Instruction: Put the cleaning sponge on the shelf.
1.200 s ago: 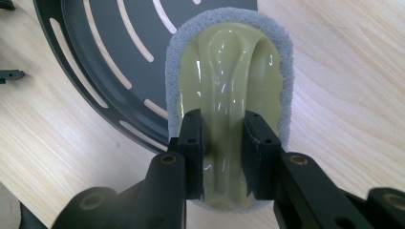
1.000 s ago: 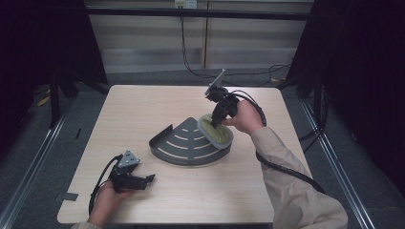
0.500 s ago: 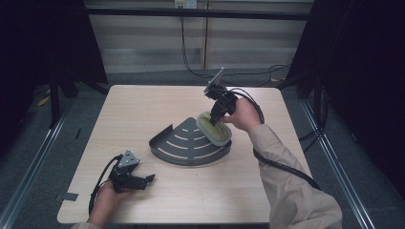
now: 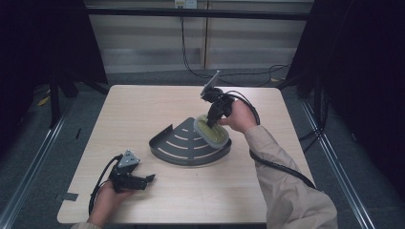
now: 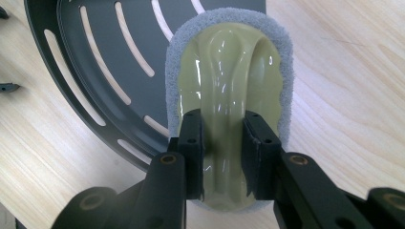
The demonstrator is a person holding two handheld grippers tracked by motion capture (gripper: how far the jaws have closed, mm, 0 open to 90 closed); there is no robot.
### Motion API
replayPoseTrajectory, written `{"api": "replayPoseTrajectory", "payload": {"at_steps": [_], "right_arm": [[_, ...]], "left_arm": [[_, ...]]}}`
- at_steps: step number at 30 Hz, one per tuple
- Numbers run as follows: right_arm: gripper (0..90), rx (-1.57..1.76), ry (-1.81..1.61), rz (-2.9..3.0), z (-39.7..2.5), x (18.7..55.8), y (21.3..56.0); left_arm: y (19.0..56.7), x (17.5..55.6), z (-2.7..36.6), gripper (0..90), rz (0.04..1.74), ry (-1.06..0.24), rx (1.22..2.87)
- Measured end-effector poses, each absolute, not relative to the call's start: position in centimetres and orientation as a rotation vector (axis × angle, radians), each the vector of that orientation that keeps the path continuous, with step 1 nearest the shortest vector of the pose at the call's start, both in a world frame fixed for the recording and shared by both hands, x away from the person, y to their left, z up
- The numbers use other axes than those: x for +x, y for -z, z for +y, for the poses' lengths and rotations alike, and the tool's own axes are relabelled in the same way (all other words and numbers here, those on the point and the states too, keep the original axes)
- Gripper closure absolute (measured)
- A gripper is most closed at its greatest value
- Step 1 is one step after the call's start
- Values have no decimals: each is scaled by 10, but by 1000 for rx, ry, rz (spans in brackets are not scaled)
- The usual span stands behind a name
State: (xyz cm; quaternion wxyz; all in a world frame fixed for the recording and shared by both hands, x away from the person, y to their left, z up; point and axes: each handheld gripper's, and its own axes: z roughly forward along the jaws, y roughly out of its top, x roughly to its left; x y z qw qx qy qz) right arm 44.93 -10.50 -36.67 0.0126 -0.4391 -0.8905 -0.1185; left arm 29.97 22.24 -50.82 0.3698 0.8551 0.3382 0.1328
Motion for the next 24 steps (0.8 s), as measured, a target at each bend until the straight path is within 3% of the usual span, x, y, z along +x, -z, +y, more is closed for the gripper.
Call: {"api": "replayPoseTrajectory", "payload": {"at_steps": [24], "right_arm": [[719,-1332,351,-2772,-97,449,390]], "left_arm": [[508,300,222,141,868,-344,2191]]}}
